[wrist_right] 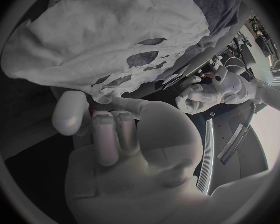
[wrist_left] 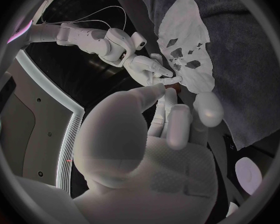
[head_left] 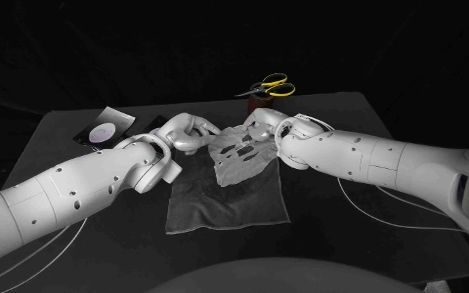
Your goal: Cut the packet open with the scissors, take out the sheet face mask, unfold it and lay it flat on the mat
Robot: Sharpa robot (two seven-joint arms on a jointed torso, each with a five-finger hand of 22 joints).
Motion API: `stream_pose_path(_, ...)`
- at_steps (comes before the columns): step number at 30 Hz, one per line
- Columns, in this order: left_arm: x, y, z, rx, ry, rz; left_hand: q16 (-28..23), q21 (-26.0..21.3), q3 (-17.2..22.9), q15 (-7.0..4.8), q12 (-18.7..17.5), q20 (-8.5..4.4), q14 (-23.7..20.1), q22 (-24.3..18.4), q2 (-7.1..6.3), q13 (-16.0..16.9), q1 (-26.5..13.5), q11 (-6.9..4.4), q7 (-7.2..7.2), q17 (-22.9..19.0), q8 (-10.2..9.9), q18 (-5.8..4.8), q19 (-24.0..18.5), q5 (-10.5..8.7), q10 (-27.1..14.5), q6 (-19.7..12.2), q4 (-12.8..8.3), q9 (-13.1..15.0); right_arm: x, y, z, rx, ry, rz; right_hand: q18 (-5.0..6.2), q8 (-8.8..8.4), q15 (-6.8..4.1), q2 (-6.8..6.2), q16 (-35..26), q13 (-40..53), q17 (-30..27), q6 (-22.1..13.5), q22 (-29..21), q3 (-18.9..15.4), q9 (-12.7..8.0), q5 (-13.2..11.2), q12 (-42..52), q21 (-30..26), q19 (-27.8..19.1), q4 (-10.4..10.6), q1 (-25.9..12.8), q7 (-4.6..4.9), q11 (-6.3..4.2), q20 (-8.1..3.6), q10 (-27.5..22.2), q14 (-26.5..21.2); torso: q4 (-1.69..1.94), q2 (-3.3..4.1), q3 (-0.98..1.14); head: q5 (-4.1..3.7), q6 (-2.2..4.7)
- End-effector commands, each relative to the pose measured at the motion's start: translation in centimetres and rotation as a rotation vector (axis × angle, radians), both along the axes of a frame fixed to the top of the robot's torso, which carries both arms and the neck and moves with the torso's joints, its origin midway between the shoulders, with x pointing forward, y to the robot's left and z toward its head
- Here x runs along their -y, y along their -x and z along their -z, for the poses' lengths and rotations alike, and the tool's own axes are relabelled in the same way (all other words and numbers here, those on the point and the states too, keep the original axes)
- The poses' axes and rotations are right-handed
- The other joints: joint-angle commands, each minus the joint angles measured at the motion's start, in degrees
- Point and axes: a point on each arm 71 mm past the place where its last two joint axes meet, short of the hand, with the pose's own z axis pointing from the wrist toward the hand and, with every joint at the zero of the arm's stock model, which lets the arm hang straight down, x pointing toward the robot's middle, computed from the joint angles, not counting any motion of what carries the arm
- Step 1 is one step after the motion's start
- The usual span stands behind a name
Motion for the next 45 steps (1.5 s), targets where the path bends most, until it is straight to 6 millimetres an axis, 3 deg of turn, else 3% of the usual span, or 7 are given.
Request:
stream_pose_path(1, 0.2, 0.1, -0.1, 0.0, 0.008, -0.001, -0.2, 0.3, -0.1, 0.15, -0.2, 0.05, 0.4, 0.2, 0.17, -0.1, -0.1, 0.12, 0.03, 0.1, 0.3, 0.66, 0.3, 0.14, 0.3, 0.3, 0.1, 0.1, -0.2, -0.2, 0.0, 0.007, 0.014, -0.007, 0.03, -0.34, -0.44, -0.2, 0.2, 14.1, 15.1, -0.7, 7.5, -0.1, -0.2, -0.2, -0.5, -0.3, -0.1, 0.5, -0.7, -0.13, -0.64, -0.39, 5.7, 6.1, 0.0, 0.0, 0.02, -0.01, 0.0)
stream_pose_path(6, 0.2, 0.1, -0.1, -0.002, 0.008, 0.0, -0.1, 0.5, -0.1, 0.15, -0.2, 0.05, 0.5, 0.4, 0.17, -0.1, -0.1, 0.12, 0.03, 0.4, 0.3, 0.61, 0.5, 0.14, 0.4, 0.3, 0.1, 0.1, -0.3, -0.5, 0.0, 0.021, 0.012, 0.002, 0.07, -0.36, -0.62, -0.13, 0.2, 13.8, 15.1, -1.4, 7.4, -0.1, -0.3, -0.2, -0.9, -0.6, -0.2, 0.7, -0.8, -0.29, -0.82, -0.58, 5.6, 6.1, 0.04, 0.0, -0.04, 0.0, 0.05)
stream_pose_path(18, 0.2, 0.1, -0.1, -0.005, 0.006, 0.0, -0.1, 0.5, -0.1, 0.14, -0.1, 0.05, 0.6, 0.5, 0.18, -0.1, -0.1, 0.11, 0.03, 0.5, 0.3, 0.58, 0.6, 0.13, 0.4, 0.3, 0.1, 0.1, -0.4, -1.0, -0.1, 0.047, 0.007, 0.026, 0.1, -0.39, -0.84, 0.06, 0.2, 13.5, 15.1, -2.8, 7.3, 0.0, -0.7, -0.2, -1.3, -0.8, -0.4, 1.3, -1.0, -0.51, -1.05, -0.82, 5.4, 6.1, -0.01, -0.01, 0.04, 0.09, 0.08)
stream_pose_path(28, 0.1, 0.1, 0.0, -0.01, 0.002, -0.003, -0.1, 0.5, -0.1, 0.14, -0.1, 0.05, 0.6, 0.5, 0.18, -0.1, -0.1, 0.11, 0.03, 0.5, 0.3, 0.58, 0.6, 0.13, 0.4, 0.3, 0.1, 0.1, -0.3, -1.1, -0.2, 0.061, 0.002, 0.04, 0.12, -0.6, -1.24, 0.31, 0.2, 13.0, 15.1, -8.1, 7.3, 0.4, -2.3, -0.2, -2.0, -1.0, -0.5, 2.0, -0.9, -1.12, -1.54, -1.17, 5.2, 6.1, -0.12, -0.02, 0.1, 0.24, 0.14)
stream_pose_path(34, 0.0, 0.1, 0.0, -0.009, 0.002, -0.005, -0.1, 0.4, -0.2, 0.14, 0.0, 0.05, 0.6, 0.3, 0.16, -0.1, -0.1, 0.11, 0.03, 0.4, 0.3, 0.63, 0.5, 0.13, 0.6, 0.3, 0.1, 0.1, 0.1, -0.4, -0.5, 0.07, -0.014, 0.027, 0.12, -0.52, -1.26, 0.32, 0.2, 12.8, 15.1, -7.7, 7.3, 0.5, -2.1, -0.2, -2.3, -1.0, -0.5, 2.1, -0.9, -1.09, -1.56, -1.2, 5.2, 6.1, -0.07, -0.05, 0.08, 0.24, 0.16)
stream_pose_path(41, -0.5, 0.0, 0.0, 0.004, 0.002, -0.019, -0.7, -0.5, -0.1, 0.22, -2.0, 0.1, -0.7, -0.8, -0.02, -1.3, -0.3, 0.22, 0.13, -2.1, 0.1, 0.91, -0.3, 0.14, -0.3, 0.1, 0.1, 0.1, 1.3, 1.9, -1.7, 0.119, -0.124, -0.034, 0.0, 0.71, -0.92, -0.45, 0.2, 12.9, 15.1, -4.3, 7.4, 0.6, -1.0, -0.2, -2.2, -0.7, -0.3, 1.3, -0.6, -0.21, -0.88, -1.14, 5.2, 6.1, -0.32, -0.24, 0.05, 0.55, 0.2)
stream_pose_path(45, -0.9, 0.1, 0.1, 0.007, 0.001, -0.026, -1.2, -0.7, -0.3, 0.26, -3.1, 0.15, -1.5, -1.0, -0.22, -2.1, -0.5, 0.29, 0.19, -3.7, 0.1, 0.94, -0.4, 0.13, -0.5, -0.1, 0.1, 0.1, 2.2, 3.7, -2.2, 0.136, -0.195, -0.074, -0.12, 2.04, 0.46, -1.66, 0.1, 12.7, 14.9, -1.8, 7.3, -0.3, -0.5, -0.2, -2.5, -1.0, -0.5, 0.3, -0.4, 0.6, 0.95, -0.35, 5.1, 6.0, -0.5, -0.49, 0.13, 0.65, 0.22)
